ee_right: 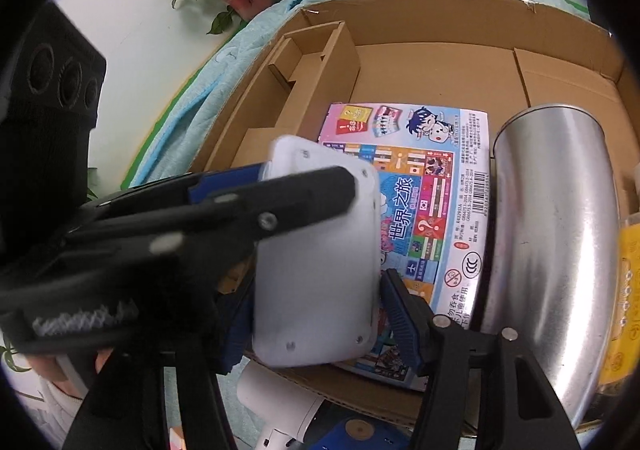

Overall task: Organize rigid objects
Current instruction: 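Lower the white case flat beside the board-game box and open both grippers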

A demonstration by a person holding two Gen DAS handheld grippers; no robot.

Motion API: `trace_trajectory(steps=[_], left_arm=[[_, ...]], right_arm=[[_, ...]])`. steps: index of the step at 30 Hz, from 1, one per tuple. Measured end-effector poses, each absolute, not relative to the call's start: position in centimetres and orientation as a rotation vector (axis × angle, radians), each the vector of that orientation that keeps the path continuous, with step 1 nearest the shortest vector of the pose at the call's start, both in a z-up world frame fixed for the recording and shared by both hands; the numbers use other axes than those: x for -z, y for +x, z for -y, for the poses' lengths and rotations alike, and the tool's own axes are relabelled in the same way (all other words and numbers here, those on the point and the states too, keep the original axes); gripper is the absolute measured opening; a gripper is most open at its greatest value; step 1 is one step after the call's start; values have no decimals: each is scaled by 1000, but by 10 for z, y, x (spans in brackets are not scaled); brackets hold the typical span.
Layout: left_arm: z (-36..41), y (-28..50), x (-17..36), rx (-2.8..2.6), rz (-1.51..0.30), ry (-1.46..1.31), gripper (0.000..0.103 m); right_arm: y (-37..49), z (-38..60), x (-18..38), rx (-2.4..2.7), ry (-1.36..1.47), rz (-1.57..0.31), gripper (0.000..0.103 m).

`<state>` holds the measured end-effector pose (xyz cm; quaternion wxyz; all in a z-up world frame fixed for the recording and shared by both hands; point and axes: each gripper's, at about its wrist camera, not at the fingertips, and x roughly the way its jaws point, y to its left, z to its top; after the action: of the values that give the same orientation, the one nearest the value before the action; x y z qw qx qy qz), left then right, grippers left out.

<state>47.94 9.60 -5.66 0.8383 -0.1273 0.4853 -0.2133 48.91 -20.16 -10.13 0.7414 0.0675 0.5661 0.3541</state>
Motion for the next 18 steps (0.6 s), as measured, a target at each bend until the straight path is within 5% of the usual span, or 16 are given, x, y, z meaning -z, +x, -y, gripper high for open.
trace_trajectory(steps=[18], left_arm=[[-120, 430, 25, 395, -897, -229, 46]], right_arm=[[489, 197, 96, -713, 101, -1190, 64]])
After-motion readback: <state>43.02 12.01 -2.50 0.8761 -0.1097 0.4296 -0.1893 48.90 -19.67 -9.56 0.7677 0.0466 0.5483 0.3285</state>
